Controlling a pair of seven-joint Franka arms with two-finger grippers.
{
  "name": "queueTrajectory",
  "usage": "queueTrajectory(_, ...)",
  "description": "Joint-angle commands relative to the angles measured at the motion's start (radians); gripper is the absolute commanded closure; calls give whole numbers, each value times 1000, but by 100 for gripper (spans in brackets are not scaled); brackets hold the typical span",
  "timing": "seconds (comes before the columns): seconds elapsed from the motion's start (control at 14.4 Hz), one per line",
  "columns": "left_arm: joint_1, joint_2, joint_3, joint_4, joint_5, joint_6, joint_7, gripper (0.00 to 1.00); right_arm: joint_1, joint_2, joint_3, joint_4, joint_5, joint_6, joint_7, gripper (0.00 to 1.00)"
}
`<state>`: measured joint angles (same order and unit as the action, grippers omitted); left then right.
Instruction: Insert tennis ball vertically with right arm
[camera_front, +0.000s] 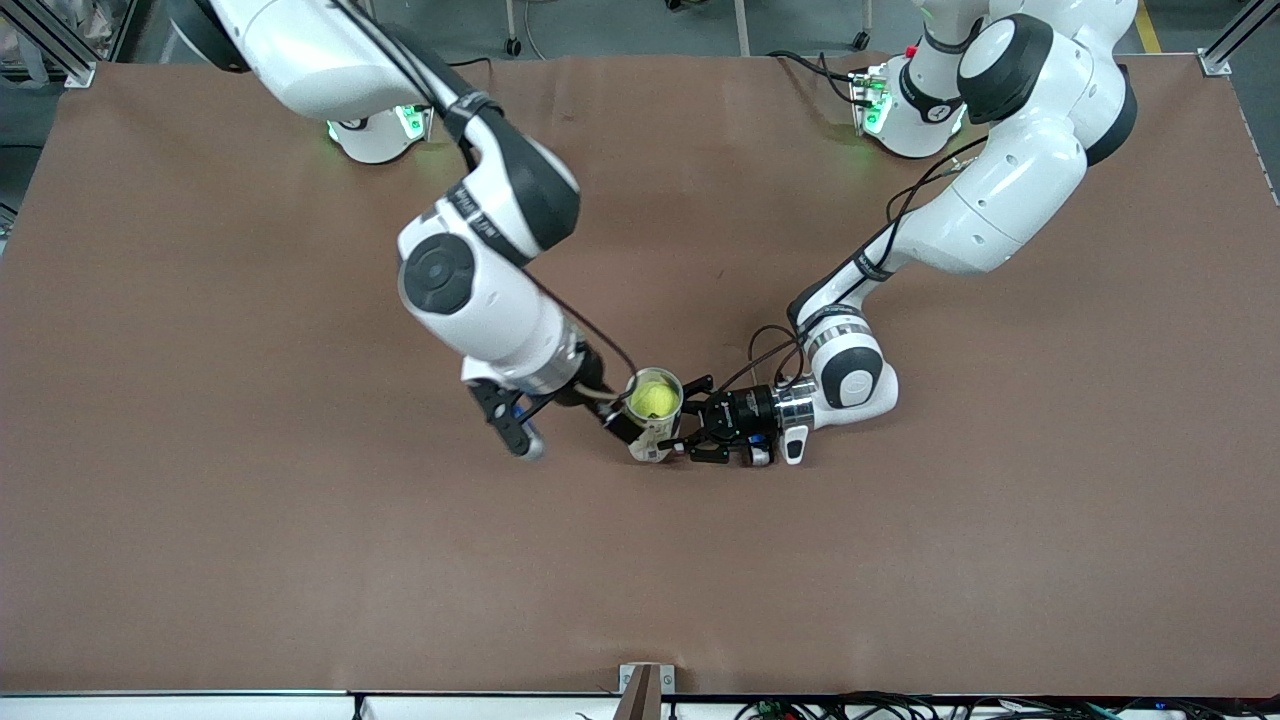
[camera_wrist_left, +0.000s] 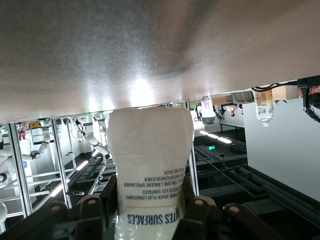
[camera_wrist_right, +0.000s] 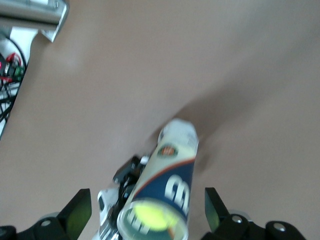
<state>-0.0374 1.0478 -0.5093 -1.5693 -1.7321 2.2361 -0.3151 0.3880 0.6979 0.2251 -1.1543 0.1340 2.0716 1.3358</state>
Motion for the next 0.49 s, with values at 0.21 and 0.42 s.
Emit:
queueTrajectory(0.21,-59,106,64,101,-12,-1,47,65,-207,-26,14,-7,-36,-224,-370,0)
queueTrajectory(0.42,-67,112,77,107,-12,-1,33,64,-315,-37,11,-8,-91,-315,-579,0)
